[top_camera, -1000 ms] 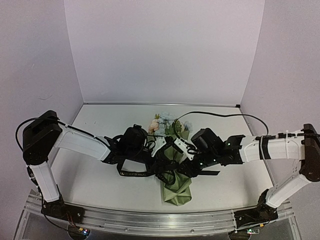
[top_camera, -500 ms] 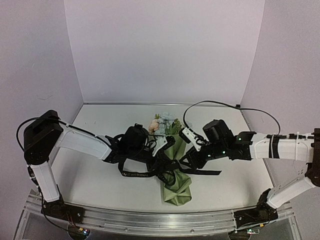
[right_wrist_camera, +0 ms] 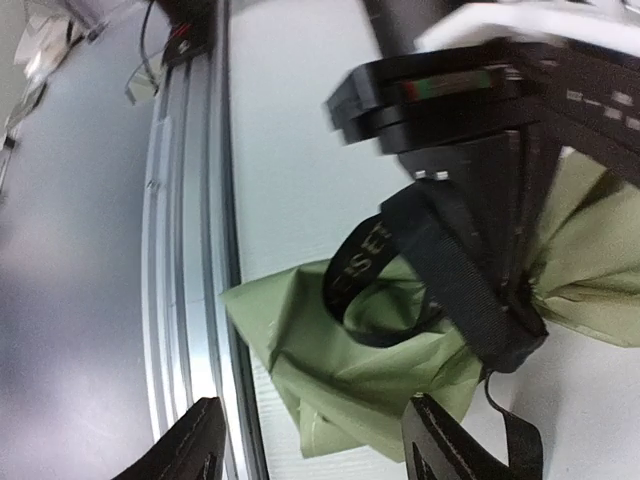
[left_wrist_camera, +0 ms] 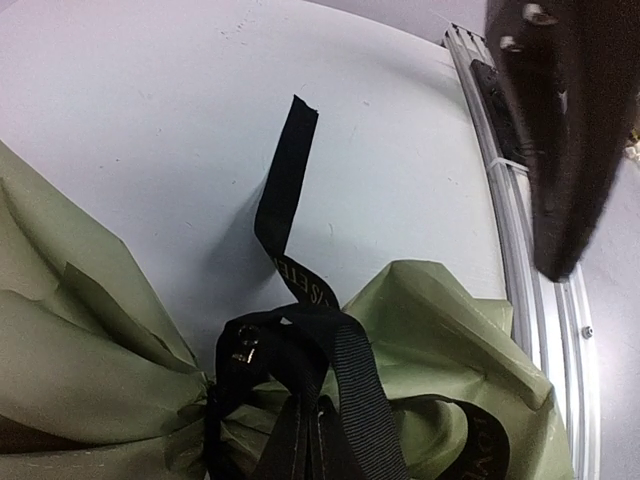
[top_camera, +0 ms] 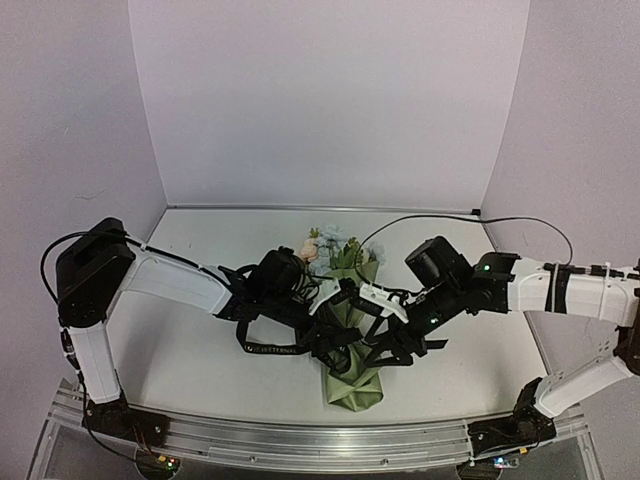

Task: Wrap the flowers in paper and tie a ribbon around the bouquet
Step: Tie the half-tied ribbon around the folded bouquet.

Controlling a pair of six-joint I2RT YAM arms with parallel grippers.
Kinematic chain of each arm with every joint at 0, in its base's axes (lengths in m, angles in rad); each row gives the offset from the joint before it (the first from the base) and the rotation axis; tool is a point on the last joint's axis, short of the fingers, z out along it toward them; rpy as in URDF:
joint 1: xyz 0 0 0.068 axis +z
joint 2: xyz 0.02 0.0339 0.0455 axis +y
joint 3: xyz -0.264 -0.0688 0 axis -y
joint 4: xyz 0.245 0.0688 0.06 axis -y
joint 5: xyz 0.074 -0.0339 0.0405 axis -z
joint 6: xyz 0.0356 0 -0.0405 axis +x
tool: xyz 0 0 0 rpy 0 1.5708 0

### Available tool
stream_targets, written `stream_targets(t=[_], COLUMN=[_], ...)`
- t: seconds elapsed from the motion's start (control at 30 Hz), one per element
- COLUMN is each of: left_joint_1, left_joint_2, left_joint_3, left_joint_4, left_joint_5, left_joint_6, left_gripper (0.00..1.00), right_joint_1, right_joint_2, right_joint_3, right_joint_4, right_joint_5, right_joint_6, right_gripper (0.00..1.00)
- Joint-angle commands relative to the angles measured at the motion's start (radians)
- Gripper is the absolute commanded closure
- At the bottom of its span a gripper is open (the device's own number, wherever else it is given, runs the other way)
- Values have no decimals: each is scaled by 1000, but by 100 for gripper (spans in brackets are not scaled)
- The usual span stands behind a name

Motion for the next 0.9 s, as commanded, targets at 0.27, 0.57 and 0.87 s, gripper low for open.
stream_targets(t=[0.27, 0.57, 0.87], left_joint_1=[20, 21, 21], left_joint_2=[39, 56, 70], left_joint_3=[92, 120, 141], left_joint_4=[-94, -125, -143], left_joint_5=[62, 75, 80], left_joint_6=[38, 48, 54], left_gripper=[99, 99, 99], right_joint_1=[58, 59, 81], right_joint_2=[84, 208, 287], right_joint_3=[131, 211, 212], right_joint_4=[-209, -210, -140], right_joint_5=[-30, -34, 42], right_joint_6=[-358, -456, -534], right_gripper=[38, 39, 45])
